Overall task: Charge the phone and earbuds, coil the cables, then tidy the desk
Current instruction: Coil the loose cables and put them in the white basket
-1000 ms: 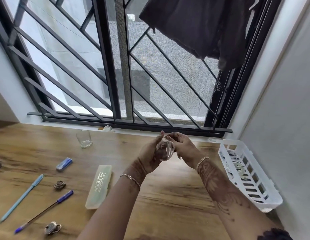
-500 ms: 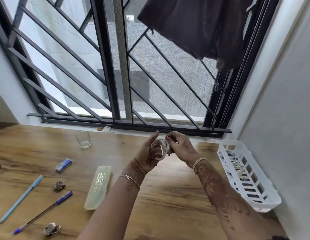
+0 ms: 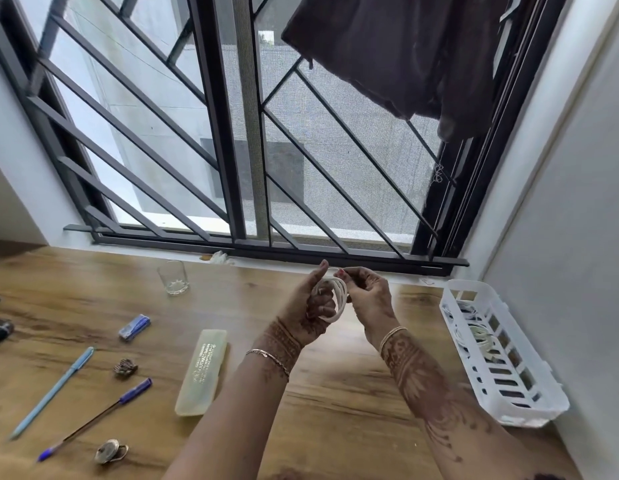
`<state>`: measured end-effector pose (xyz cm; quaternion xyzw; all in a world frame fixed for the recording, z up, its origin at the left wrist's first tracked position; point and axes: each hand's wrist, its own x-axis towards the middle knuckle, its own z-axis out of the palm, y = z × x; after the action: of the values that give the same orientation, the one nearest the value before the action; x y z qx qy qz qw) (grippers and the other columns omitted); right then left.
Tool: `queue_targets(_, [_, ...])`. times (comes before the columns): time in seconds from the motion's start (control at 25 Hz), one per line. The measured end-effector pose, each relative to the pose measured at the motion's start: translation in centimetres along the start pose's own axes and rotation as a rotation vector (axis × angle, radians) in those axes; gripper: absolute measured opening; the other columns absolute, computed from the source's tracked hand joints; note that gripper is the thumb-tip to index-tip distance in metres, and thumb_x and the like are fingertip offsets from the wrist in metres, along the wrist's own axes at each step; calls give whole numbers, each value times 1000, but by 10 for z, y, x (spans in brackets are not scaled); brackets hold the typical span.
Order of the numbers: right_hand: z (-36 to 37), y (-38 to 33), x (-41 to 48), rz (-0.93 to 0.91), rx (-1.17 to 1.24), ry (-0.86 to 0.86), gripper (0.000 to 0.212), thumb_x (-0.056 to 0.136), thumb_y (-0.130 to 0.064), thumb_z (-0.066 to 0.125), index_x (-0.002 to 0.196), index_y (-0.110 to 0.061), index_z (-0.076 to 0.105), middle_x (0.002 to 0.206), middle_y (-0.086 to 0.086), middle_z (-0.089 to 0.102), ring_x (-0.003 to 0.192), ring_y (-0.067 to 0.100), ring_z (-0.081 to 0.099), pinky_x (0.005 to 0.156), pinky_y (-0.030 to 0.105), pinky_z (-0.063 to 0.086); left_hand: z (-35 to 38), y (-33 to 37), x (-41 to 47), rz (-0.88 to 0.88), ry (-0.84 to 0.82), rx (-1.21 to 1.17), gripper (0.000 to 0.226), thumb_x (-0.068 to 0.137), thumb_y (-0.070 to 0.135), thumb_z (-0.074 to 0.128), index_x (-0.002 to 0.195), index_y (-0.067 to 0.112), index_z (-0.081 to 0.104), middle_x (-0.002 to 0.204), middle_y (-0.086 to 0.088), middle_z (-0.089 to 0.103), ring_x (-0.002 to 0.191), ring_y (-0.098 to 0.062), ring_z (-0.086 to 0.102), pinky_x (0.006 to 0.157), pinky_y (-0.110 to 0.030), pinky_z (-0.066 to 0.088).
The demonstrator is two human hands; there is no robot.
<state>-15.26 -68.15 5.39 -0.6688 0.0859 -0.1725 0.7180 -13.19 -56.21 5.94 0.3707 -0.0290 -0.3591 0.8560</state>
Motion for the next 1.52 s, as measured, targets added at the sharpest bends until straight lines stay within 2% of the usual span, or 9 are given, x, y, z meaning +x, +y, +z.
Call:
queue_targets(0.28, [-2,2,-1,82,136,-9,2,86,-5,68,86,-3,68,77,8,68,61,8,64,56,19,52,2,2,0,-7,1,64,52,84,47,54,43,16,51,29,8,33,21,-5,26,34,-9,13])
queue_targets(0.4, [-4,4,-2,165,219,-42,4,85,-6,69,87,-3,68,77,9,68,63,15,64,59,24,55,0,-1,0,14,99,199,53,85,48,58,42,19,49,32,8,36,23,-4,30,37,-9,15])
queue_targets(0.56, [-7,4,-1,213,282,-76,2,85,-5,68,83,-6,67,74,7,68,64,16,64,65,26,58,-4,-5,4,157,351,274,42,73,44,74,50,19,49,40,6,42,26,-3,31,28,-13,22])
queue_targets(0.72, [-7,3,-1,274,367,-143,6,86,-2,65,91,-6,64,76,8,69,62,15,66,64,26,59,-3,-9,8,313,370,353,35,63,48,78,61,18,61,51,6,49,36,-4,38,35,-13,28])
queue_targets(0.88, [-8,3,-3,365,310,-257,15,88,-4,63,91,-17,56,74,6,71,60,16,67,58,27,56,-5,-12,14,389,520,470,41,66,56,77,68,17,65,61,1,60,53,-10,53,52,-22,44])
queue_targets(1.12, [-14,3,-6,474,378,-424,8,85,-18,55,88,-24,60,78,-2,69,71,11,62,80,32,39,-10,-12,22,486,686,635,46,71,57,73,62,15,57,52,6,56,47,-8,51,50,-22,46])
queue_targets(1.24, [-13,5,-9,376,309,-501,38,79,2,58,106,-23,49,80,0,68,71,12,62,74,29,39,-13,-12,22,504,703,652,51,73,59,70,67,9,62,60,-3,63,54,-16,57,55,-32,51])
queue_targets(1.36, [-11,9,-13,261,334,-560,58,79,28,46,115,-16,41,81,11,65,71,20,63,71,28,50,-15,-12,21,522,706,632,52,72,60,69,69,8,62,57,-3,61,43,-10,55,44,-27,47])
queue_targets(1.52, [-14,6,-13,206,245,-700,69,73,35,40,122,-13,40,95,14,60,84,24,56,76,30,41,-22,-11,22,521,756,575,48,72,61,70,61,17,57,54,4,58,43,-9,55,44,-26,47])
